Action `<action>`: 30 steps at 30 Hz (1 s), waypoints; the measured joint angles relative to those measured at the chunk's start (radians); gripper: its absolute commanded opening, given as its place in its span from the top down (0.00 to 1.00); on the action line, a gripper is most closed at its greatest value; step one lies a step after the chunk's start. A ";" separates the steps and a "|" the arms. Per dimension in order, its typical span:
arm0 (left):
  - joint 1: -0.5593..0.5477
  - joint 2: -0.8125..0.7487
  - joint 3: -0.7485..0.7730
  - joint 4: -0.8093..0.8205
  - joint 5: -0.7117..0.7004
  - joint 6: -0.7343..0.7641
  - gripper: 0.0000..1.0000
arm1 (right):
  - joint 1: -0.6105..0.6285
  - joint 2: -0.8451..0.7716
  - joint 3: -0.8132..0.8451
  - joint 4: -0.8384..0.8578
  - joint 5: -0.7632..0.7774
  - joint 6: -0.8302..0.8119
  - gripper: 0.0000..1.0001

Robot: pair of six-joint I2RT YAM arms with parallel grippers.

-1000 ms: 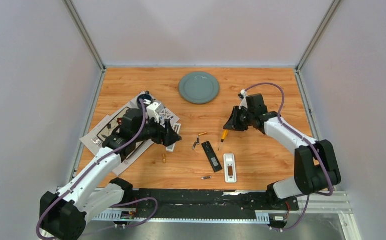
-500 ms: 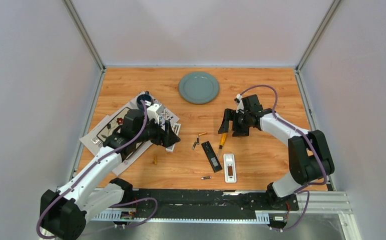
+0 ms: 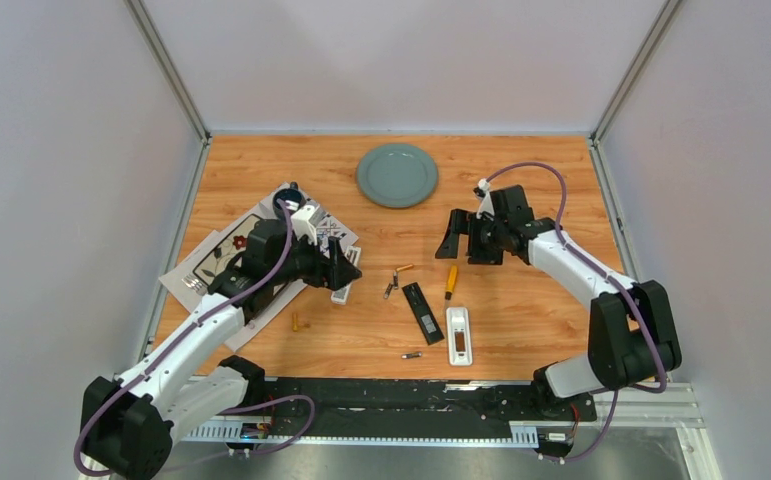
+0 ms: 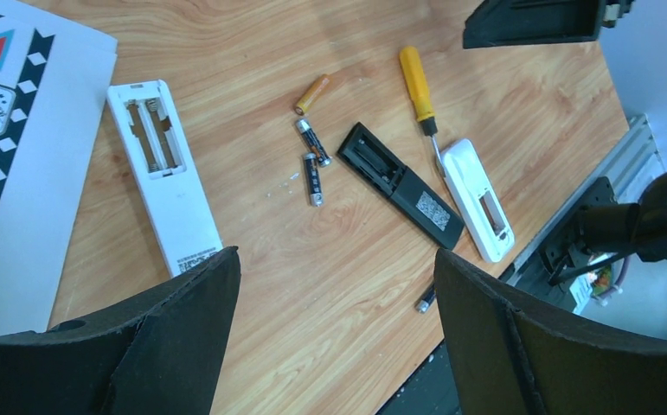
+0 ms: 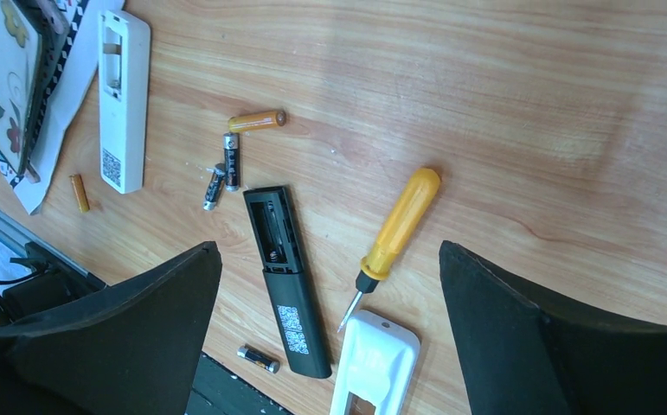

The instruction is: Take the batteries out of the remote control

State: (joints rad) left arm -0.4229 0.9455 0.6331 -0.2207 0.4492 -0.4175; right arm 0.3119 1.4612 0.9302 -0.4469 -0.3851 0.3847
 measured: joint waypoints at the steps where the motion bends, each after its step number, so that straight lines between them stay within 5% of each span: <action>1: 0.000 0.000 0.000 0.000 -0.009 0.000 0.11 | 0.000 -0.008 0.000 0.000 0.002 0.000 0.00; 19: 0.000 0.060 0.063 -0.236 -0.383 -0.034 0.11 | 0.000 -0.317 -0.108 0.037 0.097 0.004 0.00; 30: 0.000 0.056 0.165 -0.318 -0.433 -0.029 0.12 | 0.000 -0.620 -0.140 0.071 0.187 0.006 0.00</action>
State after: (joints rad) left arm -0.4229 1.0016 0.7982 -0.5388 0.0162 -0.4469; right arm 0.3119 0.8417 0.7902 -0.3763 -0.1982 0.3912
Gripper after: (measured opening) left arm 0.880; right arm 0.998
